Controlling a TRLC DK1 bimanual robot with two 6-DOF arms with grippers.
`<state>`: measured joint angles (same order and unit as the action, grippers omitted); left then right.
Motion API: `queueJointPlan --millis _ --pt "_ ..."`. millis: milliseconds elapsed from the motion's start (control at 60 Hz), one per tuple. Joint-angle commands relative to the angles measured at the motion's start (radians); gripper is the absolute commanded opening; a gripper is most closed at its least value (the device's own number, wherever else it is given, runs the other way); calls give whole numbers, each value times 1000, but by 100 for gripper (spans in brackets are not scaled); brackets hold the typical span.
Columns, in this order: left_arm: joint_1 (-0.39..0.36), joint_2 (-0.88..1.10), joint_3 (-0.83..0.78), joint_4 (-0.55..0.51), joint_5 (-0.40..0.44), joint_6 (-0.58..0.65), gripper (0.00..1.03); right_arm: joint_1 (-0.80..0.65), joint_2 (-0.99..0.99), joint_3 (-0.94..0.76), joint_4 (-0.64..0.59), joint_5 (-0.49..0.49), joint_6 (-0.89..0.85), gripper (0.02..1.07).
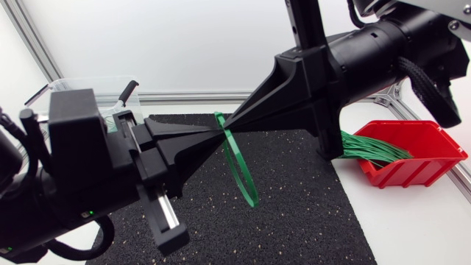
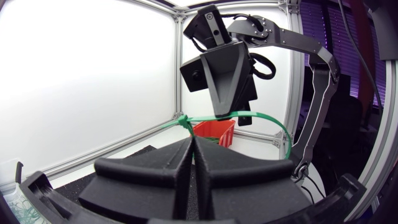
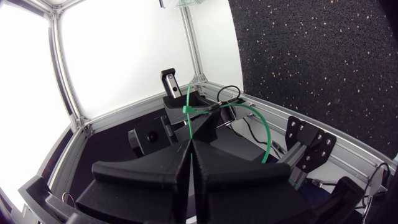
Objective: Take a green cable tie from the red box, thread the tail through the head to close it, then place it in the transparent bin on the left.
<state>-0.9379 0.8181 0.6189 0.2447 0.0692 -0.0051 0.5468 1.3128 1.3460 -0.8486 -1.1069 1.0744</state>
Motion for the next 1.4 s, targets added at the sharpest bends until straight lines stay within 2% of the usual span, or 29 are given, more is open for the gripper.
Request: queueJointPlan --millis 0,150,400,633,667,750,833,900,967,1033,1150,1267,1383 --pt "-15 -5 -21 31 9 33 4 -22 -1 -7 -3 12 35 8" --pt "-18 -11 -22 39 -6 39 4 -45 2 -13 -7 19 38 8" --pt "-81 -20 -19 30 -46 50 4 -44 52 -1 -6 24 39 8" --pt "-42 -37 -18 11 -51 57 4 -24 34 -19 16 39 39 8" --pt "-35 -42 -18 7 -51 57 4 -24 23 -22 25 41 39 10" --pt "-13 -53 -15 -15 -43 67 4 -19 11 -28 34 41 36 27" --pt "31 -54 -4 -44 11 67 4 -18 -3 -42 57 41 38 38" --pt "80 -53 -5 -51 57 63 4 -19 -9 -48 66 42 35 40" --pt "100 -53 -7 -68 89 63 4 -18 -12 -47 68 44 19 47" --pt "114 -53 -13 -73 113 67 4 -21 -15 -45 66 44 -5 48" --pt "166 -46 -19 -96 204 79 4 -38 17 -41 51 32 -102 56" --pt "192 -40 -27 -96 262 97 4 -81 72 -28 26 -16 -238 56" --pt "192 -34 -34 -97 282 136 4 -131 138 -7 2 -79 -360 56"
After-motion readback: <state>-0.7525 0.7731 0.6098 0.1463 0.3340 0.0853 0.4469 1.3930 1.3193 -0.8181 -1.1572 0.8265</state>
